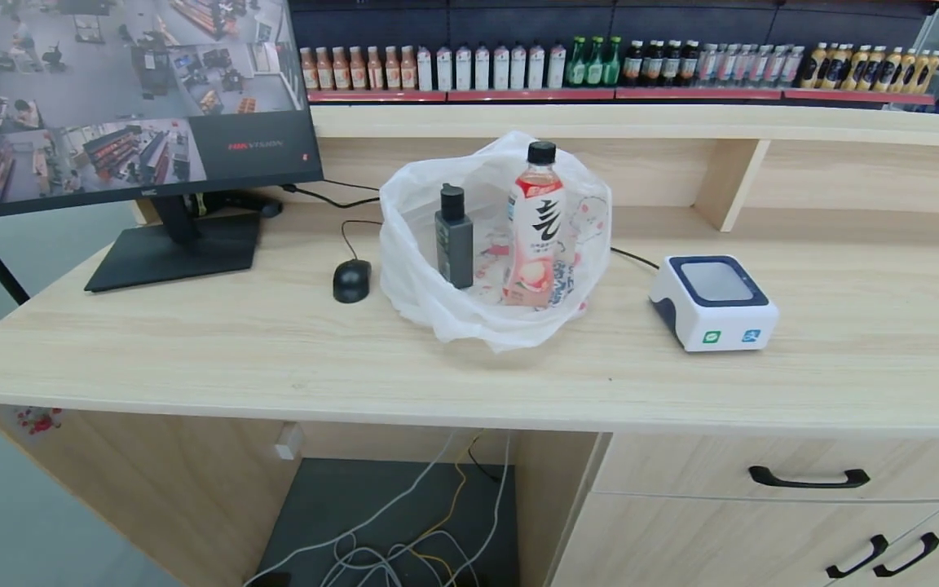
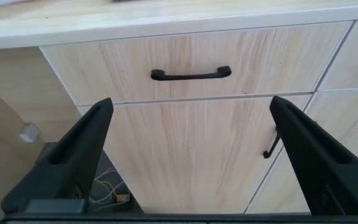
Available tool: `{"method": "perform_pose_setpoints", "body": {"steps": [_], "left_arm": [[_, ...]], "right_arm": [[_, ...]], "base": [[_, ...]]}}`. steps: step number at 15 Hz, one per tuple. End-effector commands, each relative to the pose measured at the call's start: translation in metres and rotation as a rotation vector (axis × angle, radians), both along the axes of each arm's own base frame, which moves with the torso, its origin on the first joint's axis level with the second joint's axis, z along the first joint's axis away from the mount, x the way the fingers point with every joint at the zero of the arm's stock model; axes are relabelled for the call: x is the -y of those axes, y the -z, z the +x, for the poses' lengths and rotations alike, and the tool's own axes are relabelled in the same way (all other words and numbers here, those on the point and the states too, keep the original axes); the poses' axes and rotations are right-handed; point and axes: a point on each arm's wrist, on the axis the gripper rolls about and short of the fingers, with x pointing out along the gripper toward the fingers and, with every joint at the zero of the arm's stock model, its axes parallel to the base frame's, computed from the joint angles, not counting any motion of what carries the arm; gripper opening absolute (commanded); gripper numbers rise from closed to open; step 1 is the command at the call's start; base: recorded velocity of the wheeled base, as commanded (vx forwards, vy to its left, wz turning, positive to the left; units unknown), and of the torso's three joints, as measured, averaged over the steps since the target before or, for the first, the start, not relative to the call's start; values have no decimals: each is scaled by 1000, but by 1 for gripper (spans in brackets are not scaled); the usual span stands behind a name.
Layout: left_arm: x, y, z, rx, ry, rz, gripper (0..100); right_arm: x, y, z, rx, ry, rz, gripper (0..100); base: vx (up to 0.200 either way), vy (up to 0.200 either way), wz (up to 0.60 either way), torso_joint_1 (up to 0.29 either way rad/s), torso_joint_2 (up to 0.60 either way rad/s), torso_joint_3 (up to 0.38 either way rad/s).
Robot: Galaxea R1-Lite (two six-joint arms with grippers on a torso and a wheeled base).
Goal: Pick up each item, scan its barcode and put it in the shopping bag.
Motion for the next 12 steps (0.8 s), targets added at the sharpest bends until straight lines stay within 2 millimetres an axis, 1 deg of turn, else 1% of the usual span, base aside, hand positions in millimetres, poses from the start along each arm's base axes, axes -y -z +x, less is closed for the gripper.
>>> {"method": "perform_pose_setpoints", "body": {"steps": [1, 4, 7, 12], "left_arm": [[0, 0, 0, 0, -1, 0, 100], [0, 0, 0, 0, -1, 0, 100], [0, 0, 0, 0, -1, 0, 100], [0, 0, 0, -1, -1, 0, 100]], "right_arm": [[0, 0, 0, -2, 0, -1, 100], [0, 0, 0, -2, -1, 1, 100], [0, 0, 0, -3, -4, -1, 100], [0, 0, 0, -1, -4, 2, 100]], "base": [[0, -200, 0, -12, -2, 7], [0, -200, 0, -2, 2, 2], [0, -200, -600, -1, 2, 4], [0, -200, 0, 1, -1, 3]]}}
